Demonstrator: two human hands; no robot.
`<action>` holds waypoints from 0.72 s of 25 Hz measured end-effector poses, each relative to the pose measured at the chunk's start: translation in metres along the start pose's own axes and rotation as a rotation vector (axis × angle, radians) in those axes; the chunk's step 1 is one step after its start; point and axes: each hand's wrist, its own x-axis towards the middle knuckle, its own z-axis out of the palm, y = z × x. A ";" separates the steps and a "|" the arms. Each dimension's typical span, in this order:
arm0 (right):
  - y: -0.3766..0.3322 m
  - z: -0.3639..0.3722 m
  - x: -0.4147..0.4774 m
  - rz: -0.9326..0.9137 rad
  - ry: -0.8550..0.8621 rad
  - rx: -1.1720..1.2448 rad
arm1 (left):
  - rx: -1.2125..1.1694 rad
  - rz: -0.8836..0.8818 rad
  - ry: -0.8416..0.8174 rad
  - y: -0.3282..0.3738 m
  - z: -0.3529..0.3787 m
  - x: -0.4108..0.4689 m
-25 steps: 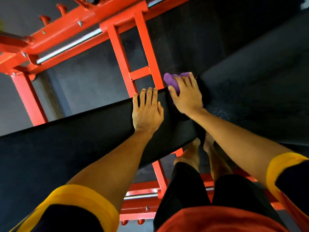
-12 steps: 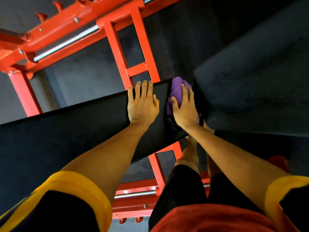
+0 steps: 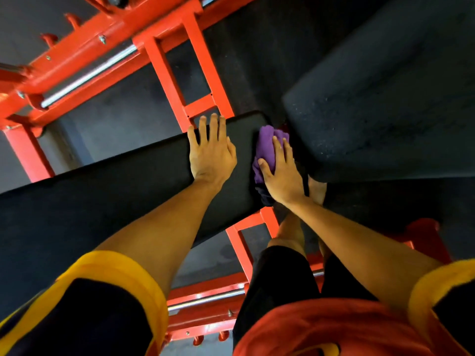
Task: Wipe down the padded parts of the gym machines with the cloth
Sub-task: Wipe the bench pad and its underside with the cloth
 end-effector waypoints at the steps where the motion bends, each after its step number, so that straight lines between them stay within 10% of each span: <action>1: 0.003 -0.002 0.009 0.069 -0.008 0.056 | 0.034 0.088 0.008 0.001 0.001 -0.001; 10: 0.002 0.002 -0.041 0.140 0.060 0.064 | 0.120 0.434 -0.094 0.027 0.012 0.005; 18: 0.008 -0.004 -0.026 0.379 0.121 0.270 | 0.071 0.352 -0.110 0.060 0.025 -0.003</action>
